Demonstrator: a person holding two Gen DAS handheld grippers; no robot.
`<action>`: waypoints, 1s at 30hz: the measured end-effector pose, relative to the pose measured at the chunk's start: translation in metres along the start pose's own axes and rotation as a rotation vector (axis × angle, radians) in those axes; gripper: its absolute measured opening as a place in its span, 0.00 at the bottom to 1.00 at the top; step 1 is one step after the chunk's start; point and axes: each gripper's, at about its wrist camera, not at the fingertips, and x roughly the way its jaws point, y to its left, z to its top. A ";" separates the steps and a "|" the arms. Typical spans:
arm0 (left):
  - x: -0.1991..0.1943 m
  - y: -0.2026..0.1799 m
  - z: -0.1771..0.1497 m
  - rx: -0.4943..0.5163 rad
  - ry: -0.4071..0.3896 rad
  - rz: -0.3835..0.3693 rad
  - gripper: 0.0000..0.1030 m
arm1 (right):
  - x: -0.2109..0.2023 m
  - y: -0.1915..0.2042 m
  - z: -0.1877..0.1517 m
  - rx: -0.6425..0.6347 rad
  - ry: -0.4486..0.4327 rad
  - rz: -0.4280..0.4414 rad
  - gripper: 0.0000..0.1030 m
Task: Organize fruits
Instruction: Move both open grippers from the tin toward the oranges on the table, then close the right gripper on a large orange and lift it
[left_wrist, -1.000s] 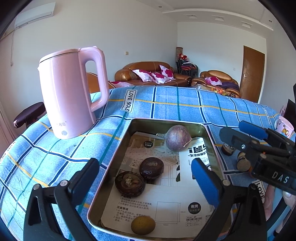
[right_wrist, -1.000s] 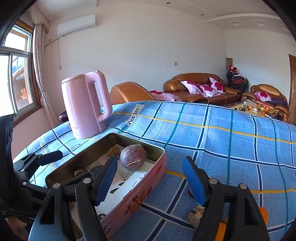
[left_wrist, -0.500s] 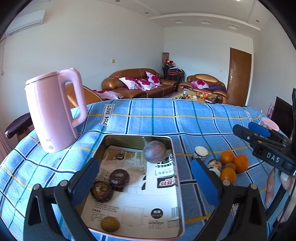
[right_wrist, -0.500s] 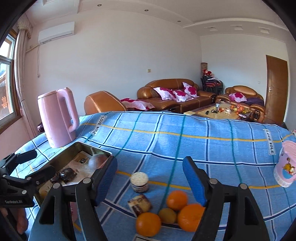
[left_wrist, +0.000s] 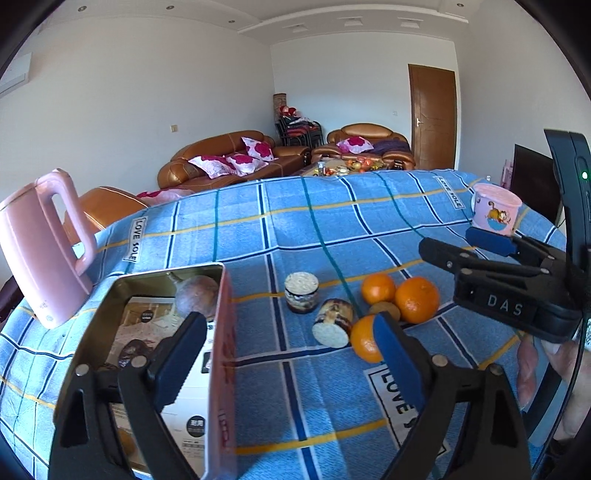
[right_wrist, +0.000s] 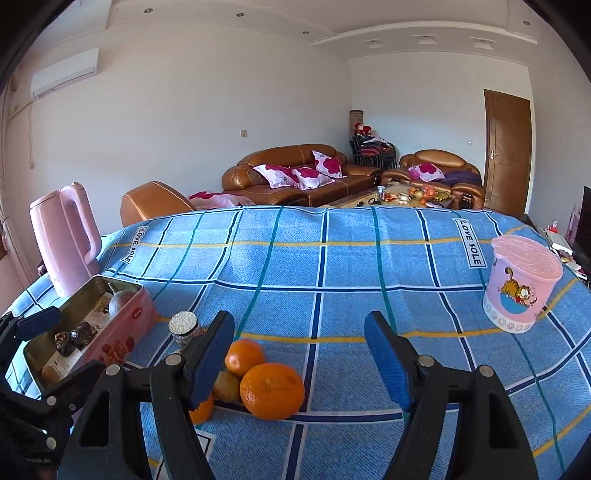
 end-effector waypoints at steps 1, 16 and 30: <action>0.002 -0.002 -0.001 -0.006 0.012 -0.016 0.87 | 0.002 -0.001 -0.002 0.001 0.013 0.004 0.72; 0.035 -0.001 -0.001 -0.035 0.120 -0.035 0.62 | -0.001 0.003 -0.007 -0.021 0.038 0.078 0.60; 0.039 0.027 -0.006 -0.099 0.127 -0.008 0.62 | 0.000 0.045 -0.019 -0.187 0.127 0.287 0.52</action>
